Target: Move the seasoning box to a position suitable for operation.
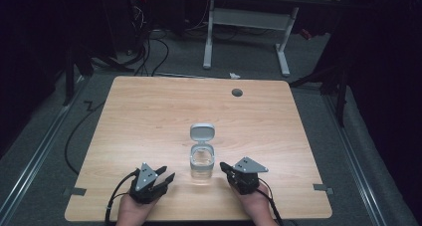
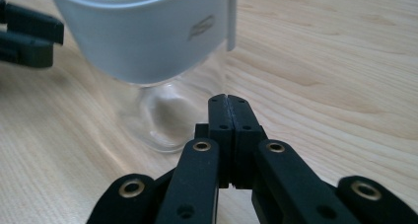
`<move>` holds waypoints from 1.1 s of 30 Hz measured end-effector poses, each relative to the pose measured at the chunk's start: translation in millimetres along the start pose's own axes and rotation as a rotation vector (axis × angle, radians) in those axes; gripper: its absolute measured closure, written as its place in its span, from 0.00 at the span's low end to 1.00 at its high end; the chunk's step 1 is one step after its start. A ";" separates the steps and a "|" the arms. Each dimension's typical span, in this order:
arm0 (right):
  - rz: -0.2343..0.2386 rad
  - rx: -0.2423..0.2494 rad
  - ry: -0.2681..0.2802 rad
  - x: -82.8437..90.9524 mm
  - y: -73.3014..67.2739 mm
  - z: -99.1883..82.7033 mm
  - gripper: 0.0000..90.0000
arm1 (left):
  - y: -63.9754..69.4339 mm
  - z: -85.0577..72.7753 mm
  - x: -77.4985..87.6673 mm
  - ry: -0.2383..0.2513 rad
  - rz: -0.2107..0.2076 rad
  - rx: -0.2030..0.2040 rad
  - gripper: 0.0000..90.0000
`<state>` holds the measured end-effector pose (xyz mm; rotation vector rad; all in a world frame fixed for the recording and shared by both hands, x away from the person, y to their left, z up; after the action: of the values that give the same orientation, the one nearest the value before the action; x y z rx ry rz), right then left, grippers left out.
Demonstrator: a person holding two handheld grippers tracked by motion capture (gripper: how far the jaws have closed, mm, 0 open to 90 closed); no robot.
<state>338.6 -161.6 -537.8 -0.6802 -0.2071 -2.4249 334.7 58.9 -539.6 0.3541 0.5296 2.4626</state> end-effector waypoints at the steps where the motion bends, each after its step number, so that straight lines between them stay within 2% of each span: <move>1: -0.005 -0.006 0.003 1.0 2.0 0.2 1.00 | 8.5 -4.8 -1.9 -0.011 -0.018 -0.008 0.65; 2: -0.005 -0.006 0.003 1.0 2.0 0.2 1.00 | 8.5 -4.8 -1.9 -0.011 -0.018 -0.008 0.65; 4: -0.013 -0.017 0.012 2.3 7.6 1.2 1.00 | 21.3 -9.3 -4.1 -0.022 -0.049 0.005 0.65; 5: -0.016 -0.017 0.016 2.4 9.4 1.9 1.00 | 21.3 -9.3 -4.1 -0.022 -0.049 0.005 0.65; 6: -0.018 -0.017 0.019 2.5 11.1 2.7 1.00 | 31.6 -12.7 -5.4 -0.037 -0.077 0.013 0.65; 8: -0.019 -0.025 0.025 1.1 14.9 4.5 1.00 | 44.7 -19.1 -6.6 -0.053 -0.115 -0.012 0.67; 9: -0.017 -0.028 0.025 -0.2 16.9 5.4 1.00 | 49.8 -21.3 -7.4 -0.049 -0.123 -0.030 0.69; 10: -0.018 -0.028 0.025 -1.3 18.5 6.7 1.00 | 54.3 -22.5 -8.5 -0.048 -0.135 -0.030 0.72; 14: -0.022 -0.041 0.044 -6.7 24.7 15.7 1.00 | 64.9 -23.2 -18.2 -0.063 -0.158 0.014 0.91; 18: -0.028 -0.048 0.062 -12.0 31.0 28.1 1.00 | 67.5 -27.0 -28.7 -0.071 -0.136 -0.020 1.00; 23: -0.026 -0.054 0.067 -20.8 36.2 42.7 1.00 | 64.7 -26.6 -32.9 -0.066 -0.121 -0.013 1.00; 25: -0.022 -0.055 0.066 -23.0 37.0 44.8 1.00 | 63.4 -25.4 -34.2 -0.059 -0.119 0.004 1.00; 30: -0.026 -0.076 0.059 -33.9 43.8 57.2 1.00 | 63.3 -26.3 -34.8 -0.052 -0.128 0.005 1.00; 33: -0.033 -0.070 0.066 -37.3 44.2 66.2 1.00 | 62.8 -25.9 -34.5 -0.049 -0.132 0.012 1.00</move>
<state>418.4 -158.3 -500.9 -0.6309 -0.1073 -2.4914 321.7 -16.2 -538.9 0.3712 0.5303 2.3188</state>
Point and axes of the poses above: each handheld gripper's, and its own axes: x roughly backward along the jaws, z roughly out of its top, y roughly to its right, the point moved 5 cm from there along -x, roughly forward along the jaws
